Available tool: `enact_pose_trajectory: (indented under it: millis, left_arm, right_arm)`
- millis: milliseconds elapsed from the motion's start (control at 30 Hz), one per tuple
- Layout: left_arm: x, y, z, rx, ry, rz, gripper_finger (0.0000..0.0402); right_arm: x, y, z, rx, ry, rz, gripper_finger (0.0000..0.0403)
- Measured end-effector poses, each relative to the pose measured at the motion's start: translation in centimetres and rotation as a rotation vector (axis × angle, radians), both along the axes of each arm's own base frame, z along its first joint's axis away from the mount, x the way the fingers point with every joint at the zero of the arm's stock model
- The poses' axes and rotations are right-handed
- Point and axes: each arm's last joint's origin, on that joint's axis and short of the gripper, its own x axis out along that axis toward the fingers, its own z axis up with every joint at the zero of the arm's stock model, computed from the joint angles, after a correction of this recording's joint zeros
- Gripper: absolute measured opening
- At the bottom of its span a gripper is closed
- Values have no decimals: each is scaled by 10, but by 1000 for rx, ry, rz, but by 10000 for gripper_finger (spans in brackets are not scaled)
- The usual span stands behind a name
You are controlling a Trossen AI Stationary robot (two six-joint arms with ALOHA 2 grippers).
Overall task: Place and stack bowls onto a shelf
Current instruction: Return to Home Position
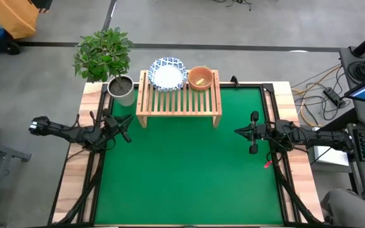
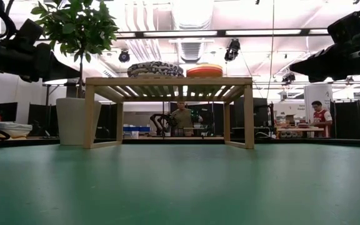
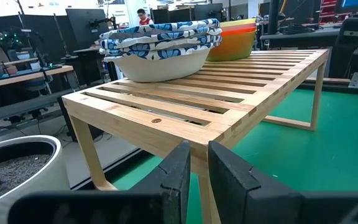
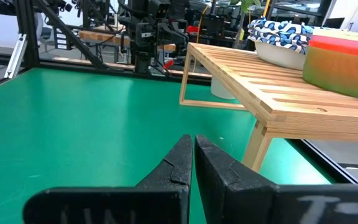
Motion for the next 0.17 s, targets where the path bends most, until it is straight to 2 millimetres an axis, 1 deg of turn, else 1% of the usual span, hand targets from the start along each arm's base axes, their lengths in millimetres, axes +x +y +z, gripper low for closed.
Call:
enact_pose_trajectory:
  millis: [167]
  left_arm:
    - [0, 0, 0, 0, 0, 0, 39]
  right_arm:
    - [0, 0, 0, 0, 0, 0, 9]
